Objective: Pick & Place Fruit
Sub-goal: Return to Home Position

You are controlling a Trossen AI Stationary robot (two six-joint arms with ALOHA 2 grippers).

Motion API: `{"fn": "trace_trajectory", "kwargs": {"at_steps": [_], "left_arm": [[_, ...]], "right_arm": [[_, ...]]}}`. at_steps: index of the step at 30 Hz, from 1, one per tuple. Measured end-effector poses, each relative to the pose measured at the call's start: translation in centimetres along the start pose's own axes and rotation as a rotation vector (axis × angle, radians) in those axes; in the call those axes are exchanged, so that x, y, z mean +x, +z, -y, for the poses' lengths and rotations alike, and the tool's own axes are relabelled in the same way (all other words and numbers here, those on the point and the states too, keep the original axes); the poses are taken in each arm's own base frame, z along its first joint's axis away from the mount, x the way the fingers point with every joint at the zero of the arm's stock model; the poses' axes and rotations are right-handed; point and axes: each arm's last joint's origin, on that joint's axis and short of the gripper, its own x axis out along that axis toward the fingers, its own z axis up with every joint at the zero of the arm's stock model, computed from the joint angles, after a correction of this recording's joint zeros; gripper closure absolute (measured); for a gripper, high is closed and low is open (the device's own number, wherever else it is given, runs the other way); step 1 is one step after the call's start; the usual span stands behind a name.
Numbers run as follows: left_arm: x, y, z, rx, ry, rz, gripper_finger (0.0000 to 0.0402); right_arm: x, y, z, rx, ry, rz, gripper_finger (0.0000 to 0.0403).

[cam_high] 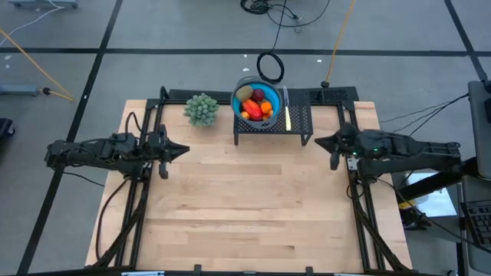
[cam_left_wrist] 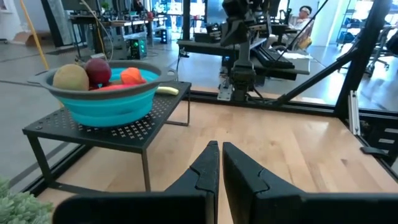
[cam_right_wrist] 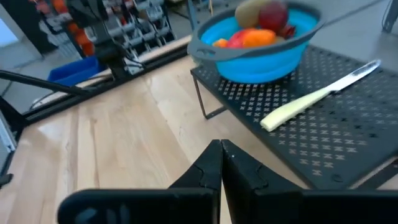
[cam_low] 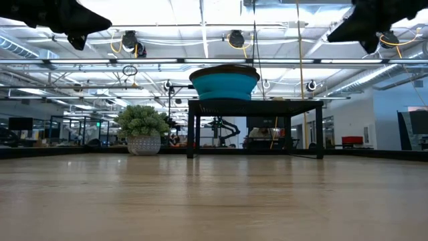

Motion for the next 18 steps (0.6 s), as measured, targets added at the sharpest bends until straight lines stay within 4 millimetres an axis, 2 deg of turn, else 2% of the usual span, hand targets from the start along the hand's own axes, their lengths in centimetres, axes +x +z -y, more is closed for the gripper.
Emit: {"fn": "trace_trajectory", "kwargs": {"at_steps": [5,9,18], "left_arm": [[0.0,-0.1,0.0,0.008,0.001,-0.005,0.0383],[0.4,-0.9,0.0,0.005,0.0,0.015,0.0383],[1.4,-3.5,0.1,-0.009,-0.005,0.075,0.0383]], "right_arm": [[-2.7,-0.4,1.2,0.018,0.024,0.059,0.0403],[-3.4,-1.4,1.9,0.097,0.019,0.047,0.0403],[1.1,-5.9,1.9,0.025,0.107,0.118,0.0403]]}}
